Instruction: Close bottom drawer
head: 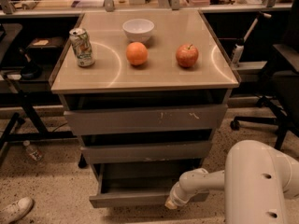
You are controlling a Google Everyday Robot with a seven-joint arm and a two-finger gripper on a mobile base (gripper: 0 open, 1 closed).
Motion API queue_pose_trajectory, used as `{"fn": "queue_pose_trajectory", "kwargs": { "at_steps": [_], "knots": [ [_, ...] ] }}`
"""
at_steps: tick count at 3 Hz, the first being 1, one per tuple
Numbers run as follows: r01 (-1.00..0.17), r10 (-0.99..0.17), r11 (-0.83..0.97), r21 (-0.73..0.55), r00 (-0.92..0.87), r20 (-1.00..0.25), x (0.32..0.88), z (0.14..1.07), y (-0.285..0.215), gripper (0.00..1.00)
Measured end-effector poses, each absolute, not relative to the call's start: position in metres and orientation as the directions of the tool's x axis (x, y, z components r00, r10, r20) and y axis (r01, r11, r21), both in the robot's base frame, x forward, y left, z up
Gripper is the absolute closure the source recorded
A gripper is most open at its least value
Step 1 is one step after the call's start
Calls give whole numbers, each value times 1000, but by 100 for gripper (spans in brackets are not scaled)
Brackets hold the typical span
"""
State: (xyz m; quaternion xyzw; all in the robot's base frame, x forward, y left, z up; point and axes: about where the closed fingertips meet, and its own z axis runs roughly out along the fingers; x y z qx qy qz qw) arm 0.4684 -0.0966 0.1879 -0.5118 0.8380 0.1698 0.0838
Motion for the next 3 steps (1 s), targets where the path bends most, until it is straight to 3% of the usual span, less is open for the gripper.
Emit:
{"fn": "queue_pose_trajectory", "kwargs": {
  "at_steps": [1,3],
  "knots": [
    [-897,-840,410,165,-442,-316,485,193,-89,100],
    [-897,-840,410,166,-442,-316,485,193,-89,57]
  ]
}}
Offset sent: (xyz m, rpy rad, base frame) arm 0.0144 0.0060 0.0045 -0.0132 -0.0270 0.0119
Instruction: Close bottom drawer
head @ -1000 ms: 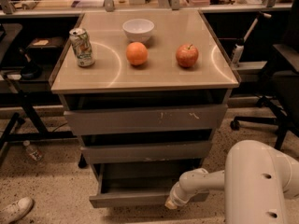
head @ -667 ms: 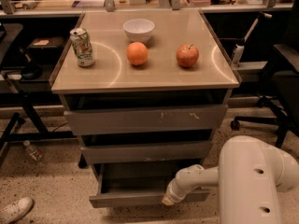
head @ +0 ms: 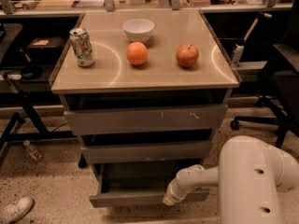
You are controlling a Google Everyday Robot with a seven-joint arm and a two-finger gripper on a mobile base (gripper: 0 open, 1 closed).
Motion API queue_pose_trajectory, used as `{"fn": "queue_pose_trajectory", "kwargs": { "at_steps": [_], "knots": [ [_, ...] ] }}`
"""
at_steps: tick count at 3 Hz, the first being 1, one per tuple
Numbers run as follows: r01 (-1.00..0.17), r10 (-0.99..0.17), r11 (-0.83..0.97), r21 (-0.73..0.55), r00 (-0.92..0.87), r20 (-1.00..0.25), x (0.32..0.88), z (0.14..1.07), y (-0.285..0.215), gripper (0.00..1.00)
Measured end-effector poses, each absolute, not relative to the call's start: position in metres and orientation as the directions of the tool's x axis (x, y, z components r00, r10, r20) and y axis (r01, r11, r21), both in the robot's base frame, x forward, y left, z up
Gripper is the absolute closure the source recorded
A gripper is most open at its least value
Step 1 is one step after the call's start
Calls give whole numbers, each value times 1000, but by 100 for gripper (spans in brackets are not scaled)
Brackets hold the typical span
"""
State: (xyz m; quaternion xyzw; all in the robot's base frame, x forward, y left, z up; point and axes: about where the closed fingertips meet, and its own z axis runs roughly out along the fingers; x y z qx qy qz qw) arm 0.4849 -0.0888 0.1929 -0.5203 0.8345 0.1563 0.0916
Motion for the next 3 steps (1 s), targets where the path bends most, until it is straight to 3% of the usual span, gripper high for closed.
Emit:
{"fn": "queue_pose_trajectory", "kwargs": {
  "at_steps": [2,3],
  "knots": [
    [-897,-840,410,166,-442,-315,485,193,-89,11],
    [-897,-840,410,166,-442,-315,485,193,-89,0]
  ]
}}
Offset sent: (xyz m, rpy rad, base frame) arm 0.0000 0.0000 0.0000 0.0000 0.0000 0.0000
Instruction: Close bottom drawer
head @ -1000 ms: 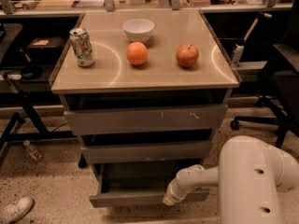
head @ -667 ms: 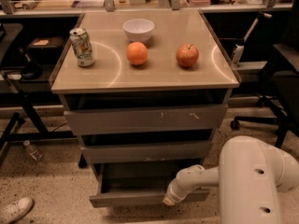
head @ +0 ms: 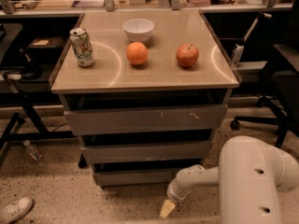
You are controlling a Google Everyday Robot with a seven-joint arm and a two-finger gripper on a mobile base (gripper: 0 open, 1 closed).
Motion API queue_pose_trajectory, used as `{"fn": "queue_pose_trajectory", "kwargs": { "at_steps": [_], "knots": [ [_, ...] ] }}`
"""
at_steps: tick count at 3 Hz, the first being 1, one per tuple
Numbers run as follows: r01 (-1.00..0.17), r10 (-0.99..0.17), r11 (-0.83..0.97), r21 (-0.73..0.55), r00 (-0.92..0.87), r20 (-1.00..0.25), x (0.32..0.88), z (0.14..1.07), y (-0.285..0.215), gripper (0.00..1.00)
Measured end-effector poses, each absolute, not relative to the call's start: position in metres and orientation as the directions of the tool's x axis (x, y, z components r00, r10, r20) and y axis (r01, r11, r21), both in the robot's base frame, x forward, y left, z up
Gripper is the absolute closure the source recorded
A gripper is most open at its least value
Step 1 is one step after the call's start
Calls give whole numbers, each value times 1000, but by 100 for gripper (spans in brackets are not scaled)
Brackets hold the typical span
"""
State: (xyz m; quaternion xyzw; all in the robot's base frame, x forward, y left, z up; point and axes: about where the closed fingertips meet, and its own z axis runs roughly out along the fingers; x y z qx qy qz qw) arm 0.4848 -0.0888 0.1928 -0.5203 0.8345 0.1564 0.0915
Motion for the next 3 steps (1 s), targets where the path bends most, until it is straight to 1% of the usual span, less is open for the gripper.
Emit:
{"fn": "queue_pose_trajectory", "kwargs": {
  "at_steps": [1,2,3],
  "knots": [
    [-897,-840,410,166,-442,-315,485,193,-89,0],
    [-897,-840,410,166,-442,-315,485,193,-89,19],
    [-897,-840,410,166,-442,-315,485,193,-89,43]
  ]
}}
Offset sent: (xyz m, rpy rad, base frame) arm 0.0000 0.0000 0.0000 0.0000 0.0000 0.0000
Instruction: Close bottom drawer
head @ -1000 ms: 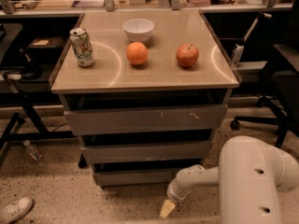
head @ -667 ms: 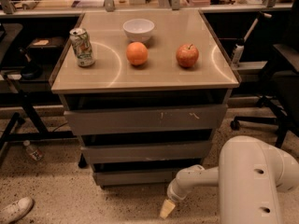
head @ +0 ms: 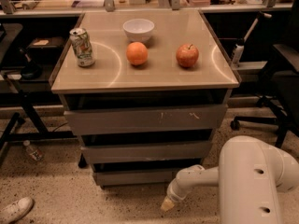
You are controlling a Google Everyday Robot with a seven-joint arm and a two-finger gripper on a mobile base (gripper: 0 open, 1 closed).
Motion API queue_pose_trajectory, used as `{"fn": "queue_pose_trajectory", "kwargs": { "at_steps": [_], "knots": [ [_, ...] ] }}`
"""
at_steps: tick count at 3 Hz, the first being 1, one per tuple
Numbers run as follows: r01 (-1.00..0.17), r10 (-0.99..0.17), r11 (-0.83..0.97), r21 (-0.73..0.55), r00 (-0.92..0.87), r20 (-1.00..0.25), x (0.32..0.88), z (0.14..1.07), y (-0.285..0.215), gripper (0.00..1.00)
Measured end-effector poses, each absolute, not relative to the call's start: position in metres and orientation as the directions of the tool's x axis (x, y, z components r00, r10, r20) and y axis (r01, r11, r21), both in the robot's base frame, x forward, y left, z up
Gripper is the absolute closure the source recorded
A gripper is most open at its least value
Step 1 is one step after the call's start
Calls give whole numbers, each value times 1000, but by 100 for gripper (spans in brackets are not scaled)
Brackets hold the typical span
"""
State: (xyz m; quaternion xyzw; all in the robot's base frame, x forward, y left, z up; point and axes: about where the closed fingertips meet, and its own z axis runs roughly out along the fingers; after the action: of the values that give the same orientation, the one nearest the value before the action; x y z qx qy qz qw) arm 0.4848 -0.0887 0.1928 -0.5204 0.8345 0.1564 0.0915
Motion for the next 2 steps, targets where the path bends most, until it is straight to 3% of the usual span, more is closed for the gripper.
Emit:
{"fn": "queue_pose_trajectory", "kwargs": {
  "at_steps": [2],
  "knots": [
    [-905,-851,398,148,-425,-309,495,189,-85,89]
  ]
}}
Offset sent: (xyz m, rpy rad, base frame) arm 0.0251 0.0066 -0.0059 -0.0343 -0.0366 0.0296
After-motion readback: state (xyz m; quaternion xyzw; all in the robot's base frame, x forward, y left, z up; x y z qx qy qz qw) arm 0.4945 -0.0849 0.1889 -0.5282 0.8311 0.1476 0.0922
